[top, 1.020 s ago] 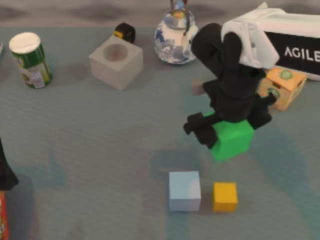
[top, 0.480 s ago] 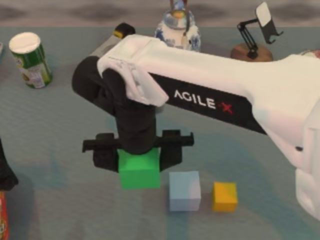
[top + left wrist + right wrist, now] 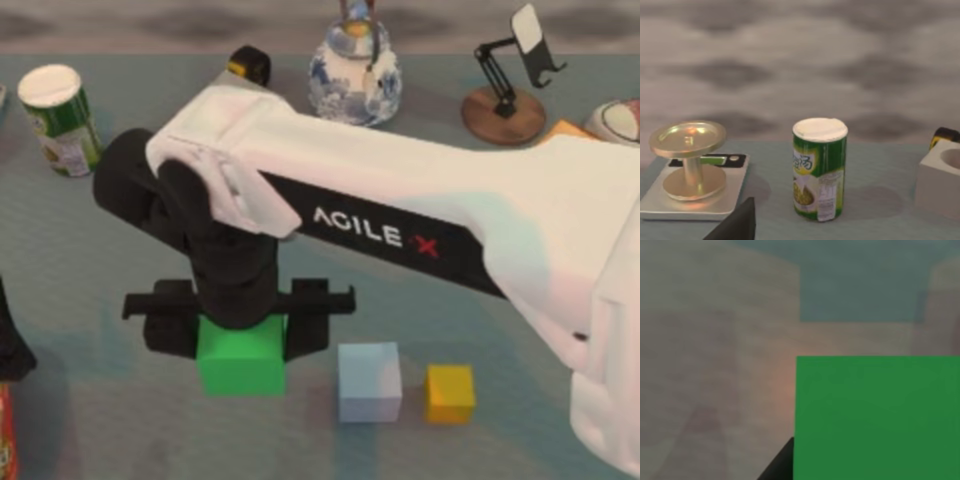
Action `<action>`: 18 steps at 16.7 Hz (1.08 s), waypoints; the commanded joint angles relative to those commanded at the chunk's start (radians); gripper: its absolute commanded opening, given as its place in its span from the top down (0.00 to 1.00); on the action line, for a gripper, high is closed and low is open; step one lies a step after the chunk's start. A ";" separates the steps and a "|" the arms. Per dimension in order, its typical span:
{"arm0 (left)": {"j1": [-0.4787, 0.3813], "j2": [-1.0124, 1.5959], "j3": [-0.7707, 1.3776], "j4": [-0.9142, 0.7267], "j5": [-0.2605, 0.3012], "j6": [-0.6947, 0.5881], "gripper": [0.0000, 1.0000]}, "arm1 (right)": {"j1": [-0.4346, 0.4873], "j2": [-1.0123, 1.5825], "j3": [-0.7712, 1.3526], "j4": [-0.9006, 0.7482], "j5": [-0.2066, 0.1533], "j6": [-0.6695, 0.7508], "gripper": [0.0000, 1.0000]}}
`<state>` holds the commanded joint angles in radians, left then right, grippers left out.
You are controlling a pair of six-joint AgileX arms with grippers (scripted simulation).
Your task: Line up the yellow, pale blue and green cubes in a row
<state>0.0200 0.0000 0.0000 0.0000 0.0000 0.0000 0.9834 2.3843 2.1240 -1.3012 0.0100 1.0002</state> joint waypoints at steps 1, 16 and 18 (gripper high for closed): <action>0.000 0.000 0.000 0.000 0.000 0.000 0.00 | 0.000 0.000 -0.003 0.003 0.000 -0.001 1.00; 0.000 0.000 0.000 0.000 0.000 0.000 0.00 | 0.006 0.055 -0.187 0.238 0.002 0.002 0.77; 0.000 0.000 0.000 0.000 0.000 0.000 0.00 | 0.006 0.055 -0.187 0.238 0.002 0.002 0.62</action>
<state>0.0200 0.0000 0.0000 0.0000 0.0000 0.0000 0.9896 2.4392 1.9368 -1.0636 0.0121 1.0025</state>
